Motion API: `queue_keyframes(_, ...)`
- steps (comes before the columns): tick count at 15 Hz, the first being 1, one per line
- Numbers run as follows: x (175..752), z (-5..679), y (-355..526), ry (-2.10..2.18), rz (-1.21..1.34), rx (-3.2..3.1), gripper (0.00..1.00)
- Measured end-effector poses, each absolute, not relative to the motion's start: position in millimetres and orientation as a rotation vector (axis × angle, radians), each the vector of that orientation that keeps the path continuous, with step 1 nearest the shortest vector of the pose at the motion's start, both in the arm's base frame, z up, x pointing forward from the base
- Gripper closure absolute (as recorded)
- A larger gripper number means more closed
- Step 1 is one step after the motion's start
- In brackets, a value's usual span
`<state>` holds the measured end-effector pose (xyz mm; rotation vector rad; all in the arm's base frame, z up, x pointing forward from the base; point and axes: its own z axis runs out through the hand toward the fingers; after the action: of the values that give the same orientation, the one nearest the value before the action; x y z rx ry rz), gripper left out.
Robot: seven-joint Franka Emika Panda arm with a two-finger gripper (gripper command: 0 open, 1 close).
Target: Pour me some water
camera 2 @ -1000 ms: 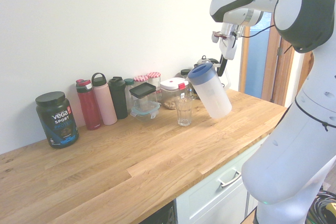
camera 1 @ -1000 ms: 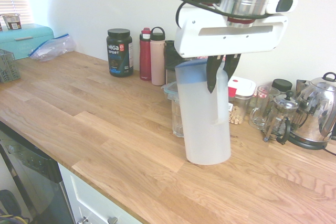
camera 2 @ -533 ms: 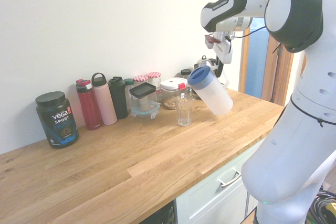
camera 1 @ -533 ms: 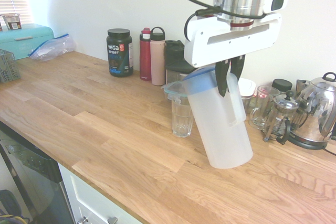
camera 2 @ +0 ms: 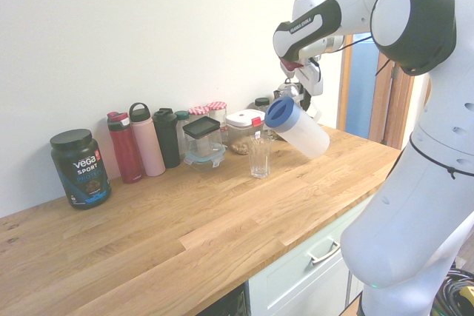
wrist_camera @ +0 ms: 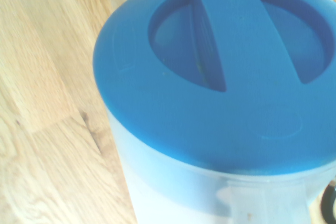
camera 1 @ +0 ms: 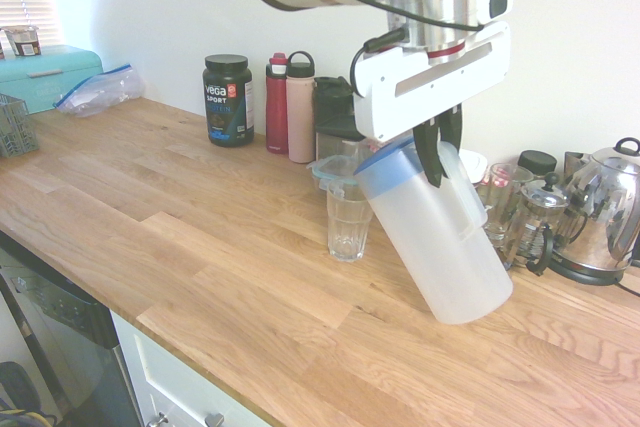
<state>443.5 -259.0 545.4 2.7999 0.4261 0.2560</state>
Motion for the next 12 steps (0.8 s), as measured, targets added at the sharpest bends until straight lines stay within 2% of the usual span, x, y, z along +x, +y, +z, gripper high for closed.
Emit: queue_keyframes(12, 427.8, 550.0, -230.5, 0.469, 0.338, 2.675, 1.00)
